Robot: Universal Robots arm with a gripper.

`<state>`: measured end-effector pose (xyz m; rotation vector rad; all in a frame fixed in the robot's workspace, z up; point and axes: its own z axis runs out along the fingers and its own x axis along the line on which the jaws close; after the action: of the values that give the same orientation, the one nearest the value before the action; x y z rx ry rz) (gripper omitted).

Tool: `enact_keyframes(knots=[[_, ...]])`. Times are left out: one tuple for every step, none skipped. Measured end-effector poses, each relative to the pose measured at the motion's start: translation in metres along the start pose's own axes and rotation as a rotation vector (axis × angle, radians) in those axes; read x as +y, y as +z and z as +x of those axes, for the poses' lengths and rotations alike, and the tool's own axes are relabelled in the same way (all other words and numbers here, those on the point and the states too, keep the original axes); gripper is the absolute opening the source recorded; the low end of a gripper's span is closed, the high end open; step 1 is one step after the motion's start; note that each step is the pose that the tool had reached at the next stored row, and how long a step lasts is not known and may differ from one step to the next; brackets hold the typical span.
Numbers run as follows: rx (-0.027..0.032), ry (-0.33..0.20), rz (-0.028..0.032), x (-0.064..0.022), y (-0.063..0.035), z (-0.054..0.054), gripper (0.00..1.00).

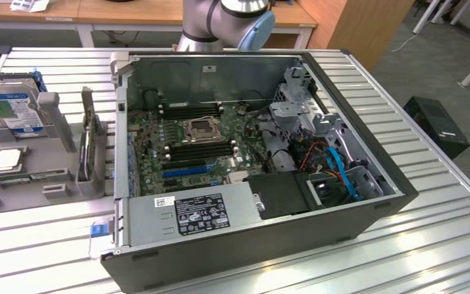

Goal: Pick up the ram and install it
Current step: 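Pick up the ram and move it above insertion slot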

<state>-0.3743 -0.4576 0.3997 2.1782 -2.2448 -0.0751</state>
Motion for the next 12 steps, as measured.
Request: enact_keyframes(knots=[[0.0002,-0.001,-0.0002,0.0,-0.0004,0.0,0.12],[0.0002,-0.002,-0.0002,0.0001,-0.0008,0.0,0.12],[0.0001,-0.002,-0.0001,0.0,-0.0011,0.0,0.12],[0.0002,-0.003,-0.0001,0.0001,-0.0016,-0.0001,0.12],[0.0001,-0.004,-0.0001,0.0001,-0.0019,-0.0001,0.12],[0.0001,-0.004,0.0,0.0001,-0.0019,-0.0001,0.12],[0.0001,-0.005,0.0,0.0,-0.0019,-0.0001,0.12],[0.0001,-0.005,0.0001,0.0,-0.0019,-0.0001,0.12],[0.0001,-0.005,0.0,0.0001,-0.0019,-0.0001,0.12],[0.0002,-0.005,-0.0001,0.0001,-0.002,-0.0001,0.12],[0.0003,-0.005,-0.0003,-0.0001,-0.0021,-0.0001,0.12],[0.0004,-0.005,-0.0003,-0.0007,-0.0022,-0.0001,0.12]])
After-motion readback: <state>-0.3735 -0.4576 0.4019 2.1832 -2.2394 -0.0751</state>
